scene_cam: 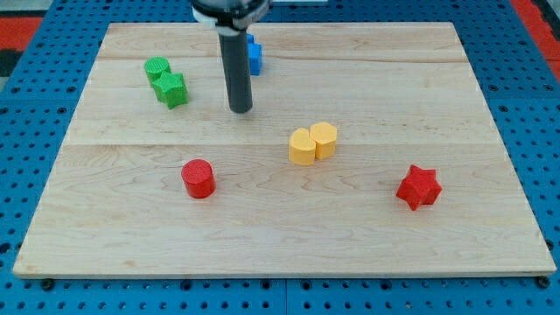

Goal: Move the red circle into the red star

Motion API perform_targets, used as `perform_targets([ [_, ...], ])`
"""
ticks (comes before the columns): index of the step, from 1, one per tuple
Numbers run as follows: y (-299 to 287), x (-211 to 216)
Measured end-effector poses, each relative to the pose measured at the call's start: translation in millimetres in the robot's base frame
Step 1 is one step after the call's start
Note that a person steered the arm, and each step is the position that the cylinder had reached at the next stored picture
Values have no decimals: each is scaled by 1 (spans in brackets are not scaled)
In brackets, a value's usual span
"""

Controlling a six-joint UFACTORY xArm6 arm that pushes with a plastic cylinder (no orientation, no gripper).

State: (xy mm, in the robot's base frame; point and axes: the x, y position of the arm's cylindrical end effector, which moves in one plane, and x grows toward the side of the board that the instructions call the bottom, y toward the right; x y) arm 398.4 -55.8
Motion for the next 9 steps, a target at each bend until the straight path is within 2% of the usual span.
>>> perform_targets([
  [2,-84,45],
  [3,-84,96],
  [4,-70,116],
  [5,-15,116],
  [8,1,99],
  [9,55,103],
])
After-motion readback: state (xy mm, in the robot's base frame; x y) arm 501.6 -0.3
